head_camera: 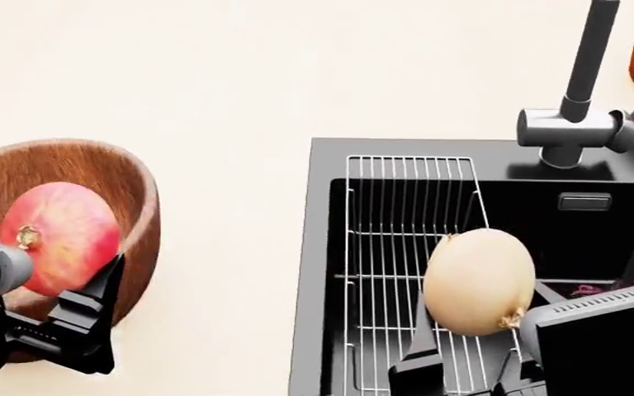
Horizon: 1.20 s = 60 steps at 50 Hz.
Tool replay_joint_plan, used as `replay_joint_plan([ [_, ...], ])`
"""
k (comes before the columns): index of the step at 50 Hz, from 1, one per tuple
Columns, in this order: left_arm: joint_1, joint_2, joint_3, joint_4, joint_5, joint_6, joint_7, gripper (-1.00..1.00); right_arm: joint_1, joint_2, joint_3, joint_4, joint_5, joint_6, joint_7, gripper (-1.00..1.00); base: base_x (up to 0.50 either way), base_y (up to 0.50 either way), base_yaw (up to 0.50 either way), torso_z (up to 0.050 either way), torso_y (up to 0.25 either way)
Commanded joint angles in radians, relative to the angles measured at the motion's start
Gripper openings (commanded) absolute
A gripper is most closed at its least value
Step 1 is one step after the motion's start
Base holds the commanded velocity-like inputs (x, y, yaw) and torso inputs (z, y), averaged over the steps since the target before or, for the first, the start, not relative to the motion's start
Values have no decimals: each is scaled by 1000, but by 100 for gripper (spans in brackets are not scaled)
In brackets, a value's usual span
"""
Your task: Pick the pomegranates and onions from the sink and place them in one bowl. Place the beet in the other bowl. Then turn off the sink faucet.
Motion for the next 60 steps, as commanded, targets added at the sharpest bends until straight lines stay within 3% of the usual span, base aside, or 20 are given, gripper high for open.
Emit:
replay_joint_plan([
  [1, -8, 10, -30, 2, -48, 6, 8, -100, 1, -11, 11, -4, -35, 12, -16, -100, 0, 500, 0, 0, 0],
  [9, 5, -41, -67, 18, -85, 23, 26, -100, 6, -1, 19, -10, -29, 11, -15, -100, 0, 500, 0, 1, 0],
  [26, -16, -11, -60, -5, -76, 18, 0, -100, 55, 23, 38, -22, 4, 49, -1, -100, 66, 500, 0, 0, 0],
  [42, -9, -41, -86, -41, -83, 40, 47, -100, 115, 15, 43, -26, 31, 108, 27, -100, 473, 268, 0, 0, 2],
  [50, -18, -16, -67, -42, -71, 30, 46, -100, 107, 18, 49, -27, 43, 96, 32, -100, 327, 31, 0, 1, 0],
  [55, -88, 8, -55, -49, -113, -15, 46, -100, 103, 49, 65, -40, 72, 86, 41, -100, 0, 0, 0, 0, 2],
  [60, -278, 61, -37, -105, -188, -115, 78, -100, 130, 69, 77, -53, 117, 104, 44, -100, 0, 0, 0, 0, 0],
])
